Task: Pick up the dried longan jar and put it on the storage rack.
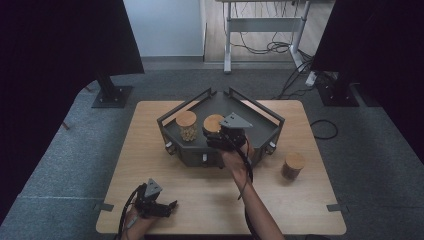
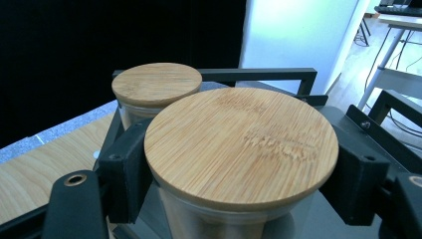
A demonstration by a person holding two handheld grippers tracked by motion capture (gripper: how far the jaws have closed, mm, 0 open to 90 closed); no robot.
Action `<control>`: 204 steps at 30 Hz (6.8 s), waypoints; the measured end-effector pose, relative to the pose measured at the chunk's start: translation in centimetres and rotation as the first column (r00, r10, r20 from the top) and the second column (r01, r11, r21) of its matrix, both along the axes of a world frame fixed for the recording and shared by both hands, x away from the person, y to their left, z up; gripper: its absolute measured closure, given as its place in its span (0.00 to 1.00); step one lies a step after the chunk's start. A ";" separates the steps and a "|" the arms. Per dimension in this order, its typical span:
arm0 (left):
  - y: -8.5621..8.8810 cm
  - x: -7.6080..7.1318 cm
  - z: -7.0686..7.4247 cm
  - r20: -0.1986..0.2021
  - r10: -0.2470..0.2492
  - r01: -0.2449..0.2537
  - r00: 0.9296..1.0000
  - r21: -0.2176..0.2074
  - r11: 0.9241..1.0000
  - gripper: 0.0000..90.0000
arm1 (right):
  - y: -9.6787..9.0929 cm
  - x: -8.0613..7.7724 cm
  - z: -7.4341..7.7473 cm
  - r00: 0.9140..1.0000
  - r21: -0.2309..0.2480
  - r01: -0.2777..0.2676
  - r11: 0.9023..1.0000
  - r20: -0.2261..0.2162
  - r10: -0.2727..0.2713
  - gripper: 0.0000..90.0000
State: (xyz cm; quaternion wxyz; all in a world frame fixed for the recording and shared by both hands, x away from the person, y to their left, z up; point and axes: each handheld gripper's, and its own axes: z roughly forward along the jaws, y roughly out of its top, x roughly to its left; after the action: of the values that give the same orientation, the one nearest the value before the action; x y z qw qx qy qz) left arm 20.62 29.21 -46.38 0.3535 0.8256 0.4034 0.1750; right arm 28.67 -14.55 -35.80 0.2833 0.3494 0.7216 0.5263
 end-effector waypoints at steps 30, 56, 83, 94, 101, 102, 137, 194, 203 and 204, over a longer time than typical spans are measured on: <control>0.1 0.1 0.0 0.000 -0.006 0.006 1.000 0.002 1.000 0.03 | 0.2 2.1 -0.7 0.999 0.005 0.030 1.000 -0.017 -0.030 0.27; 0.1 0.1 0.0 -0.001 -0.008 0.008 1.000 0.003 1.000 0.03 | 0.1 2.8 -1.7 0.998 0.003 0.038 0.999 -0.053 -0.038 0.26; 0.1 0.1 0.0 0.000 -0.007 0.007 1.000 0.000 1.000 0.03 | 0.1 2.9 -1.4 0.998 -0.048 0.023 0.999 -0.060 -0.026 0.08; 0.1 0.1 0.0 0.000 -0.008 0.008 1.000 0.001 1.000 0.03 | -0.5 2.4 -1.3 0.998 -0.050 0.021 0.999 -0.055 -0.024 0.07; 0.1 0.1 0.0 0.000 -0.008 0.008 1.000 0.002 1.000 0.03 | -1.1 2.0 -1.2 0.998 -0.045 0.016 0.999 -0.054 -0.018 0.07; 0.1 0.1 0.0 0.000 -0.008 0.008 1.000 0.002 1.000 0.03 | -1.1 2.0 -1.2 0.998 -0.045 0.016 0.999 -0.054 -0.018 0.07; 0.1 0.1 0.0 0.001 -0.007 0.007 1.000 0.001 1.000 0.03 | -3.4 -0.2 -0.9 0.999 -0.043 0.002 0.999 -0.043 -0.004 0.08; 0.1 0.0 0.0 0.001 -0.006 0.006 1.000 0.001 1.000 0.03 | -6.5 -3.5 -2.1 1.000 -0.034 -0.003 0.999 -0.027 0.002 0.10; 0.1 0.0 0.0 0.001 -0.006 0.006 1.000 0.001 1.000 0.03 | -7.0 -4.0 -2.3 1.000 -0.034 0.002 0.999 -0.027 -0.003 0.10; 0.1 0.0 0.0 0.001 -0.006 0.006 1.000 0.001 1.000 0.03 | -7.1 -4.1 -2.3 1.000 -0.035 0.003 0.999 -0.027 -0.004 0.10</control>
State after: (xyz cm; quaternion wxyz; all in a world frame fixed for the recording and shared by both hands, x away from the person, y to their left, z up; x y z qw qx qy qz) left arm 20.62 29.32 -46.39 0.3538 0.8269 0.4006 0.1748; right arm 24.59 -21.65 -38.09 0.2803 0.3528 0.7338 0.5084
